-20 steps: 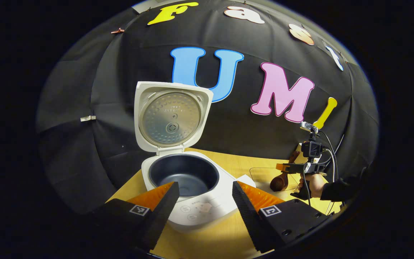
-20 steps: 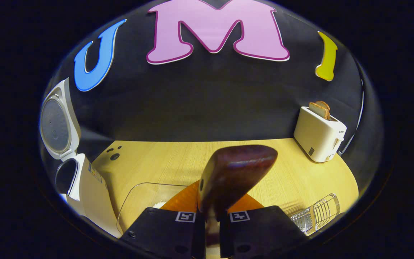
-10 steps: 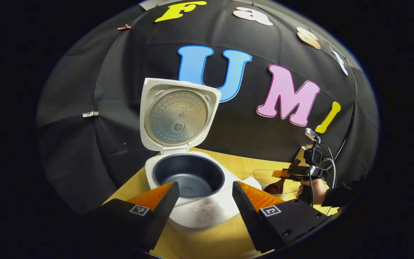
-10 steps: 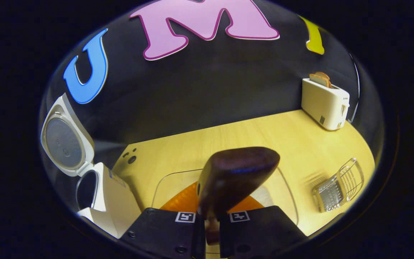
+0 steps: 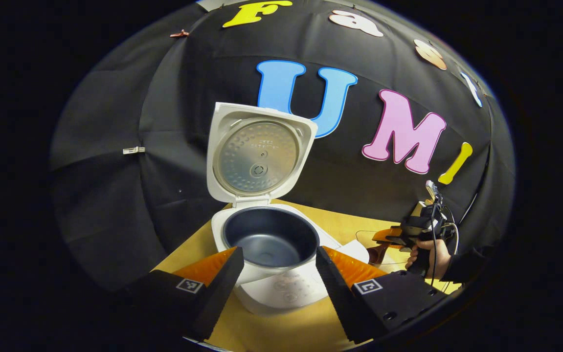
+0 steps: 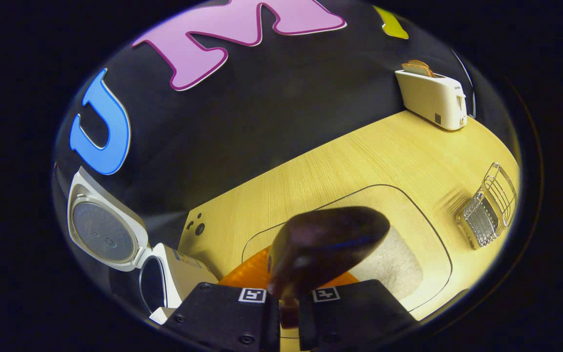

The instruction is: Close the left gripper, press the button to open the rice cooker; take a wooden spoon from the chopstick holder with the right hand, scoop a spoonful of rice and pour it into the rice cooker, then put the wooden spoon back into the chopstick holder.

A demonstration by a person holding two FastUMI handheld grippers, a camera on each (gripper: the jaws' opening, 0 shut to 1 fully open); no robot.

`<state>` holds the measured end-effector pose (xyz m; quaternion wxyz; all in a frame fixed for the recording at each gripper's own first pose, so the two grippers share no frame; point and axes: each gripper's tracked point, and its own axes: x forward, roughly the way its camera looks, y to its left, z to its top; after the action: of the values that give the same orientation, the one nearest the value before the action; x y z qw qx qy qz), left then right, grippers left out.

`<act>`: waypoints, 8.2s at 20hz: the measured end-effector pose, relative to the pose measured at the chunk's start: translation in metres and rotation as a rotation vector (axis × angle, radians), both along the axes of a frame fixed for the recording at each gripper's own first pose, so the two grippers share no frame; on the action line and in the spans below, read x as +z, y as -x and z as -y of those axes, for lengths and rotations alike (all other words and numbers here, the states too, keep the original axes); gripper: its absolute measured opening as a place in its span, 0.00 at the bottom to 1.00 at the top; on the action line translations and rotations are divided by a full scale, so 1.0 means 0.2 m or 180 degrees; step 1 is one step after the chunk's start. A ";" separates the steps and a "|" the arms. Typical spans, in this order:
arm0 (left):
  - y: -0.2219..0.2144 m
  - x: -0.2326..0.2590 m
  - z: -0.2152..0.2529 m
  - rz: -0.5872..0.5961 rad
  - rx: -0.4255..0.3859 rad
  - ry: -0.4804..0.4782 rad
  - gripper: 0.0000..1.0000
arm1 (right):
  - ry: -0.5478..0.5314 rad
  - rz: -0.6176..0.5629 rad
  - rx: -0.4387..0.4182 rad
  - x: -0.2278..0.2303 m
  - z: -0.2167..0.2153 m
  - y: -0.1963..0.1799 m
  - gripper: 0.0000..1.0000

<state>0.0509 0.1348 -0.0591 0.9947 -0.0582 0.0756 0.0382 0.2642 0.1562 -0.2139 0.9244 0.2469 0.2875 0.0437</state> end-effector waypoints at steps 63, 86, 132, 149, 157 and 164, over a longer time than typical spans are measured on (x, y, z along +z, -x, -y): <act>0.39 0.00 -0.66 0.0278 0.1082 0.0139 0.95 | 0.1585 0.1648 0.2607 0.59 -1.60 0.41 0.08; 0.28 0.04 -0.62 0.0380 0.0953 0.0195 0.95 | 0.1091 0.1332 0.2518 0.79 -1.57 0.37 0.08; -0.16 0.28 0.46 0.0027 0.0151 0.0012 0.95 | 0.0930 0.0454 -0.0210 0.17 1.46 -0.01 0.19; -0.17 0.43 0.33 0.0239 0.0265 0.0090 0.95 | 0.1003 0.0102 -0.0372 0.12 1.48 0.14 0.99; -0.26 0.91 -0.06 0.0651 0.0652 -0.0088 0.96 | 0.1169 0.0294 -0.0608 0.33 1.55 0.40 0.99; -0.48 1.29 -0.29 0.0734 0.0810 -0.0261 0.95 | 0.1935 0.0488 -0.0793 0.51 1.73 0.73 0.99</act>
<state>0.1463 0.1925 0.1992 0.9855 -0.0306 -0.0486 0.1599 0.1191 -0.1901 -0.1113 0.9729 -0.0109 0.1846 -0.1389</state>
